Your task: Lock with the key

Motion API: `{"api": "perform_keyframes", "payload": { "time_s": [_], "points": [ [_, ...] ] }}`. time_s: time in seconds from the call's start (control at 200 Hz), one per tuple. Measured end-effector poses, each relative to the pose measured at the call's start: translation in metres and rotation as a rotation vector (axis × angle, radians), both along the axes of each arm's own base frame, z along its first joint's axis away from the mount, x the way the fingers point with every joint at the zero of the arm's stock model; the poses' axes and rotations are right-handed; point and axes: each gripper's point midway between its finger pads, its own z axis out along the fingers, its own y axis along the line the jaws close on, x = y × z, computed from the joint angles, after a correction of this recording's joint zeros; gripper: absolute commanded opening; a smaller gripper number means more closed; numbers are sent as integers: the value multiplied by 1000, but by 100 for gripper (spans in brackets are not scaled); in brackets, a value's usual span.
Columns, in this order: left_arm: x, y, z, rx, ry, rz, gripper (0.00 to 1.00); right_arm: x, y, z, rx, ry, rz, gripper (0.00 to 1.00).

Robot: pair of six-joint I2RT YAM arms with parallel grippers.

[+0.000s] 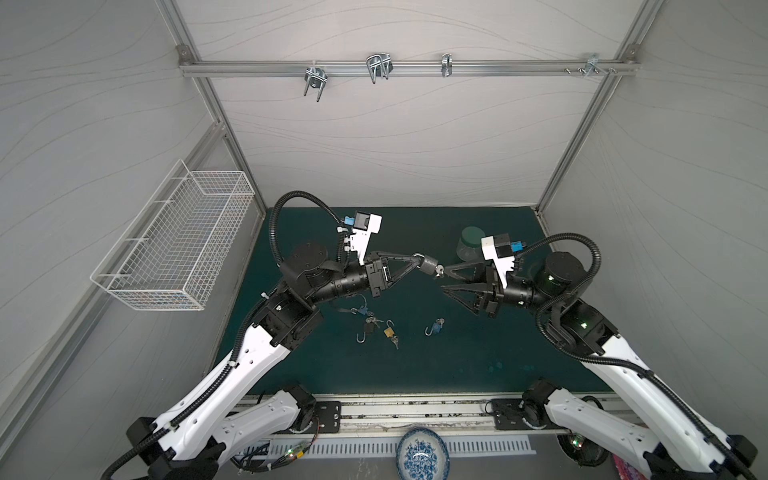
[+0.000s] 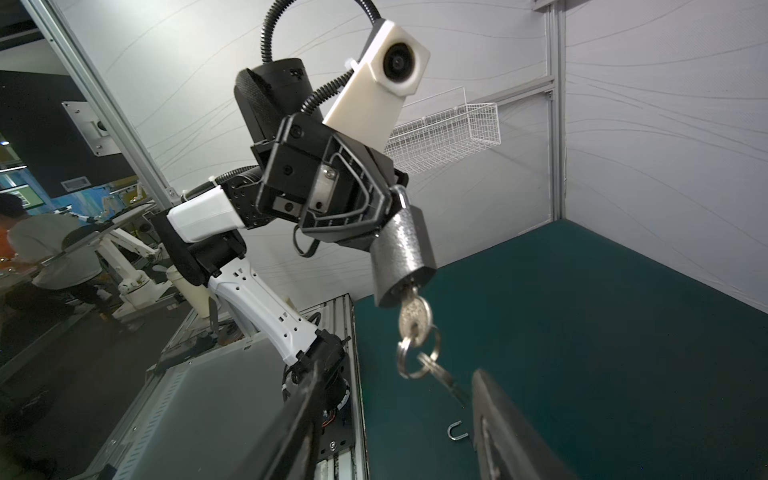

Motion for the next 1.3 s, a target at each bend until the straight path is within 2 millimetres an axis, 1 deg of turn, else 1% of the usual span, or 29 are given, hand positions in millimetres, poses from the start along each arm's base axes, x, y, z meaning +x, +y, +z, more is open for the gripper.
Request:
{"api": "perform_keyframes", "payload": {
  "time_s": [0.09, 0.195, 0.34, 0.54, 0.61, 0.705, 0.91, 1.075, 1.3],
  "points": [
    [0, 0, 0, 0, 1, 0, 0, 5, 4, -10, -7, 0, 0, 54],
    [0, 0, 0, -2, 4, -1, 0, 10, 7, -13, -5, -24, -2, 49],
    [0, 0, 0, -4, 8, -1, 0, 13, 10, -11, 12, -68, -4, 38],
    [0, 0, 0, -7, 17, -2, 0, 11, 13, -7, 29, -92, 15, 30],
    [0, 0, 1, -8, 18, -2, 0, 10, 14, -6, 32, -96, 20, 29],
    [0, 0, 1, -9, 19, -2, 0, 9, 14, -5, 34, -99, 25, 25],
    [1, -1, 1, -10, 19, -2, 0, 10, 17, -10, 28, -90, 29, 22],
    [1, -1, 1, -9, 19, -2, 0, 13, 20, -18, 15, -66, 32, 15],
    [2, -2, 1, -8, 20, -2, 0, 13, 20, -18, 14, -69, 32, 9]
  ]
}}
